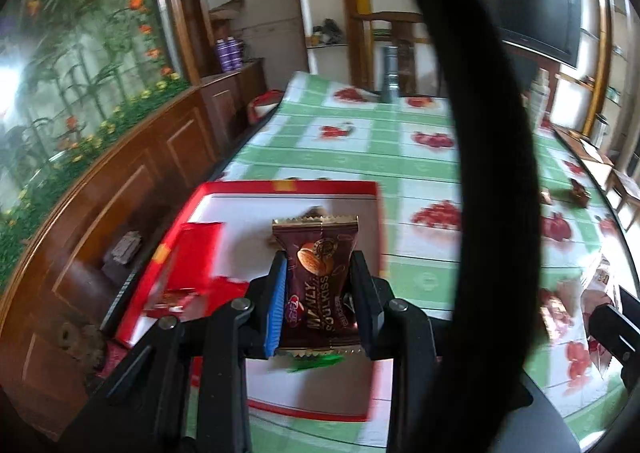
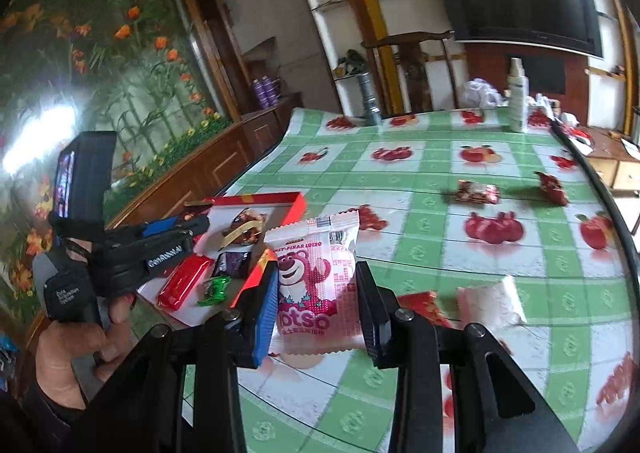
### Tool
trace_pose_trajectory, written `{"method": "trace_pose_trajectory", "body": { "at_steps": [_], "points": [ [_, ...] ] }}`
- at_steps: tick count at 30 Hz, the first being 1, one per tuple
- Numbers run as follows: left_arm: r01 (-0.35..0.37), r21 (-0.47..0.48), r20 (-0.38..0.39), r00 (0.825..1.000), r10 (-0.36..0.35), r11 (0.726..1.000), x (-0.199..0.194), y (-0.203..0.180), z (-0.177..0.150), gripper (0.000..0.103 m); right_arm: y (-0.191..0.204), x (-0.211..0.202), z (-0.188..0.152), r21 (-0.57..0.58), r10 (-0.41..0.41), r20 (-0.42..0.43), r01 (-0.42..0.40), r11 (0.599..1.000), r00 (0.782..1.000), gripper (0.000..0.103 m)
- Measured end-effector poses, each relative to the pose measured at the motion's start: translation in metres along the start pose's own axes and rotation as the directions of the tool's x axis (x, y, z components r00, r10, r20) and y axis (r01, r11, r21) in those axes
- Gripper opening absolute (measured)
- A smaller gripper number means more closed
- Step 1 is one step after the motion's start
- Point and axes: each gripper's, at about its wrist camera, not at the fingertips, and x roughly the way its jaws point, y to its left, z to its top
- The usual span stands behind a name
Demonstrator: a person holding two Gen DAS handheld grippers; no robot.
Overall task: Organize snacks
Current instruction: 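Carry both held packets over the red-rimmed tray, then open left tool to drop chocolate packet while right tool releases pink packet into tray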
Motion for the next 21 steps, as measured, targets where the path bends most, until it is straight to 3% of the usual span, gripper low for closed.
{"method": "trace_pose_trajectory", "body": {
  "at_steps": [5,9,13,21],
  "points": [
    [-0.119,-0.067,-0.037,0.992,0.117,0.991,0.015,0.061,-0.008,0.032,0.044,0.051,0.011,-0.072,0.098,-0.066,-0.103,0.992,0.993,0.036],
    [-0.155,-0.103,-0.097,0.985,0.146,0.982,0.035,0.092,-0.015,0.032,0.072,0.096,0.016,-0.106,0.137,-0.118,-0.150,0.983,0.983,0.036],
    [-0.154,-0.095,-0.138,0.980,0.140,0.983,0.055,0.099,-0.021,0.032,0.088,0.125,0.017,-0.118,0.155,-0.172,-0.177,0.977,0.973,0.036],
    [-0.150,-0.074,-0.188,0.973,0.134,0.986,0.092,0.097,-0.025,0.032,0.090,0.165,0.006,-0.124,0.113,-0.246,-0.147,0.981,0.963,0.036]
  ]
}}
